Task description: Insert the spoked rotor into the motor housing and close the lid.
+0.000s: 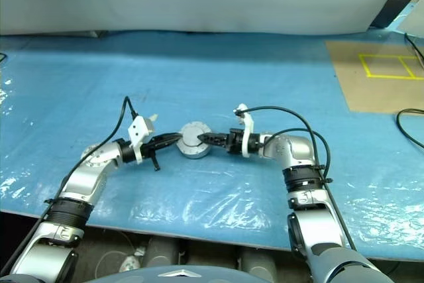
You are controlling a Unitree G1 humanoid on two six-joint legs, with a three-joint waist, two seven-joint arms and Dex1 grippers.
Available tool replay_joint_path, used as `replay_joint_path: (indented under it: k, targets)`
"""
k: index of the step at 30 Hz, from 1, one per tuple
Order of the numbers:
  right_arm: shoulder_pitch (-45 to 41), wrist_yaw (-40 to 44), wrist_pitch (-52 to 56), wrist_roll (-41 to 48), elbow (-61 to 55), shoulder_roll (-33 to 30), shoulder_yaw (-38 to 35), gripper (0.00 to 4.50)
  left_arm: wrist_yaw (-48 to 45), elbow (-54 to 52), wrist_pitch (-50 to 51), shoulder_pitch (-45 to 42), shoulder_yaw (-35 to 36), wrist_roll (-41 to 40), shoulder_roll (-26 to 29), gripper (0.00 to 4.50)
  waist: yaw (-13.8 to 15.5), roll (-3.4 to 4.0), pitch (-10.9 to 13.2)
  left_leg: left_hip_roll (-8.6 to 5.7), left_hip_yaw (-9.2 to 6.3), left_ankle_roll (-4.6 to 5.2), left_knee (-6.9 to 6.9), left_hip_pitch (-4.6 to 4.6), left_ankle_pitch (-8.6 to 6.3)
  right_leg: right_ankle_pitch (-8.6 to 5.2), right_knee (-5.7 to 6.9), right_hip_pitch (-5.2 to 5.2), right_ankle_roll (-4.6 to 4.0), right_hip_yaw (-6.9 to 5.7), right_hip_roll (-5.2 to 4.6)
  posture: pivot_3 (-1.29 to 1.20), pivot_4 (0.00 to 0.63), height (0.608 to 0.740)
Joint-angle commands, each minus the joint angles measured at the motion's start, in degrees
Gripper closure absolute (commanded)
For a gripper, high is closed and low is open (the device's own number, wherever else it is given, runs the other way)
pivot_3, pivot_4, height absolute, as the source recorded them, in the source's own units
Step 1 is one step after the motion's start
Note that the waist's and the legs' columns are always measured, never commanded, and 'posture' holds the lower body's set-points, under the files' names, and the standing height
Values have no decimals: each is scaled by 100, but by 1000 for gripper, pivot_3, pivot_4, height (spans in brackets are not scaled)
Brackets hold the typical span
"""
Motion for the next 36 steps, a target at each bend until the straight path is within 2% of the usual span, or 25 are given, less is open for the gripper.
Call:
replay_joint_path:
  k: [1, 5, 7, 9, 14, 17, 25, 33, 36]
  targets:
    - [56, 1, 138, 284, -270, 99, -44, 50, -19, 97, 20, 32, -104, 113, 5, 4500, 2, 0, 0, 0, 0, 0, 0, 0, 0, 0, 0, 0, 0, 0, 0, 0, 150, 740]
    - [70, -16, 259, 430, -240, 125, -163, 50, -14, 90, 4, 54, -106, 118, 14, 4500, 2, 0, 0, 1, 0, 0, 0, 0, 0, 0, 0, -1, 0, 0, 0, 0, 150, 740]
    - [57, -50, 293, 503, -193, 137, -273, 426, -13, 86, -1, 59, -107, 116, 15, 4500, 2, 0, 0, 0, 0, 0, 0, -1, 0, 0, 0, -1, 0, 0, 0, 0, 150, 740]
    - [41, -83, 288, 556, -133, 150, -385, 956, -6, 82, -1, 60, -106, 114, 10, 4500, 8, 0, 0, 0, 0, -1, 0, -2, 0, 0, 0, -2, 0, 0, 0, 0, 150, 740]
    - [74, -144, 282, 619, -199, 169, -419, 2654, -21, 85, -18, 67, -116, 138, 8, 4500, 41, 0, 0, -1, 0, -1, 0, -8, 0, 0, -1, -6, 1, 0, -1, 0, 150, 740]
    - [128, -181, 229, 577, -214, 171, -328, 3383, -32, 98, -49, 56, -120, 160, 5, 4500, 78, 1, 0, -1, 1, -2, 0, -5, 1, 1, 0, -5, 1, -1, -1, 0, 150, 740]
    - [182, -290, 156, 487, -186, 207, -258, 3391, -19, -67, 124, 18, 58, -86, -32, 4500, 88, 0, 0, 1, 2, -2, 1, -1, 1, 0, 4, -5, 1, 0, 0, 0, 150, 740]
    - [228, -563, 224, 457, 118, 248, -429, 3391, 313, -2206, 2249, 66, 1031, -2191, 26, 4500, 75, -2, 4, 1, 4, -3, 3, -20, 1, 0, 8, -25, -1, -1, 2, 0, 150, 740]
    - [227, -650, 300, 528, 157, 269, -516, 3391, 528, -2556, 2967, 66, 1399, -2895, 109, 4500, 65, 0, 4, 2, 6, -4, -2, -19, 1, 0, 8, -25, -1, -1, 5, 0, 150, 740]
